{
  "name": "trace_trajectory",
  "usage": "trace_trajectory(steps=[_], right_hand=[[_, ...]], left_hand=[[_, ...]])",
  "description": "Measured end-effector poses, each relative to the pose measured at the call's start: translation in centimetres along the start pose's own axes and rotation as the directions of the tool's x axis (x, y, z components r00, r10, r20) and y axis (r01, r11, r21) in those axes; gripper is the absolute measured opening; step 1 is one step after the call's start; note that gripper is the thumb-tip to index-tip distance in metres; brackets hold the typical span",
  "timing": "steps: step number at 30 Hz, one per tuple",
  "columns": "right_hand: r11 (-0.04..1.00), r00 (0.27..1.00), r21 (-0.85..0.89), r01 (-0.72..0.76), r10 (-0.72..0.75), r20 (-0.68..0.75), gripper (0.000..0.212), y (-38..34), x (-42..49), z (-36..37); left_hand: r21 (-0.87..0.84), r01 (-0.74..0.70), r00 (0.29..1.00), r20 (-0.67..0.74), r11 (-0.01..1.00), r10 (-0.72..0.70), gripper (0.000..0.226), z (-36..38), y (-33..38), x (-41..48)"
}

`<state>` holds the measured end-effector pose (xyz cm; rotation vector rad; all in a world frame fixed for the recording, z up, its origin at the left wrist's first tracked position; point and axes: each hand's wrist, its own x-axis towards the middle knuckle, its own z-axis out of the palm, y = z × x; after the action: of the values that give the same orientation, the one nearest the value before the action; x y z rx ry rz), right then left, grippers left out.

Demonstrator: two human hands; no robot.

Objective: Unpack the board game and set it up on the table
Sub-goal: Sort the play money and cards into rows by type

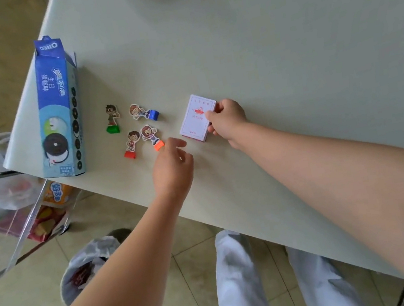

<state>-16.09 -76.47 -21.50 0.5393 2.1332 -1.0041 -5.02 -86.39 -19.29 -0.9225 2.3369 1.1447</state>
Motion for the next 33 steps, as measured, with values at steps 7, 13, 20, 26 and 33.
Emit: trace_trajectory(steps=[7,13,20,26,33], right_hand=[[0.971,0.992,-0.228,0.075,-0.097,-0.086,0.03,-0.4,-1.1,0.6],[0.901,0.962,-0.344,0.263,-0.273,0.02,0.056,1.8,-3.3,-1.4],[0.821,0.887,-0.384,0.423,-0.29,0.359,0.053,6.5,-5.4,-5.9],[0.915,0.965,-0.305,0.262,-0.245,0.096,0.045,15.6,-7.1,-15.0],[0.934,0.988,-0.358,-0.017,-0.039,-0.149,0.046,32.4,-10.6,-28.7]], left_hand=[[0.426,-0.397,0.915,0.119,0.813,0.384,0.061,0.5,0.3,0.1],[0.573,-0.348,0.937,0.18,0.742,0.3,0.058,1.1,1.3,0.3],[0.738,-0.262,0.963,0.161,0.622,0.216,0.057,2.0,4.1,-1.0],[0.678,-0.467,0.884,0.363,0.567,0.295,0.057,8.7,9.8,-6.3],[0.559,-0.67,0.731,0.611,0.489,0.303,0.053,23.2,16.5,-16.7]])
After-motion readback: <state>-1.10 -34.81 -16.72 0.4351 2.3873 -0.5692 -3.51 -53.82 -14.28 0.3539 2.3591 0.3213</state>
